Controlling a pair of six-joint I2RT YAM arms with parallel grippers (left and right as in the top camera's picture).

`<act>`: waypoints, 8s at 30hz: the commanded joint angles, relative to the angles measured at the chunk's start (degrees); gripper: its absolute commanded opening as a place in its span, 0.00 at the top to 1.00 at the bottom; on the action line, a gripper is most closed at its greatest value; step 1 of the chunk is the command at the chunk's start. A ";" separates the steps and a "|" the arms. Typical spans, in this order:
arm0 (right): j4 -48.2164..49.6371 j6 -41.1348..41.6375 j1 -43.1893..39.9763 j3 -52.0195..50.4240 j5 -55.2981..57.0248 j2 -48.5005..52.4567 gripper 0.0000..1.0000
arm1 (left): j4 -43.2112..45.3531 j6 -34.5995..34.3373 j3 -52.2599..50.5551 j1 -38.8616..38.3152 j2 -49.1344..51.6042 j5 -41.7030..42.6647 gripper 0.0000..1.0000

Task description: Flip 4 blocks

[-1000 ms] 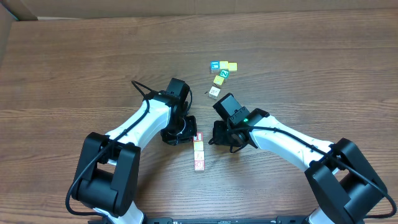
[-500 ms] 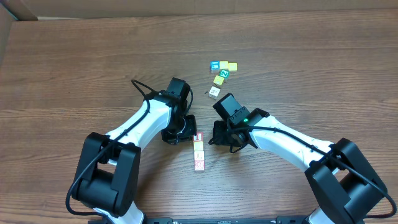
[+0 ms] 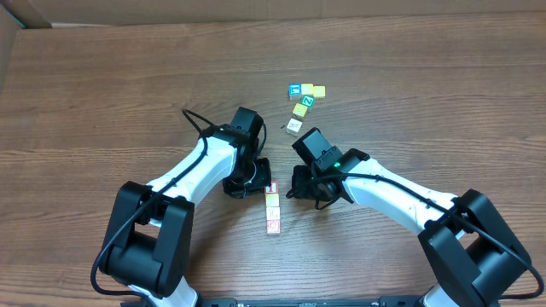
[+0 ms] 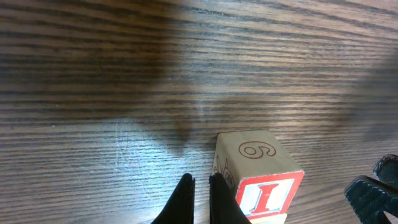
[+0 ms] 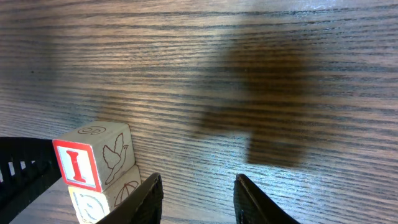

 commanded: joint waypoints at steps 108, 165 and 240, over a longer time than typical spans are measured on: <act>-5.60 -14.43 -31.89 3.06 30.71 -68.06 0.00 | -3.50 2.89 16.15 26.23 0.66 -5.99 0.00; 27.69 -44.33 -37.03 -58.80 7.06 -101.50 0.00 | -3.50 2.86 16.15 26.23 0.66 -5.99 0.00; 27.71 -43.74 -37.03 -58.80 7.08 -101.50 0.00 | -14.53 4.61 0.63 23.26 -89.46 -9.29 0.00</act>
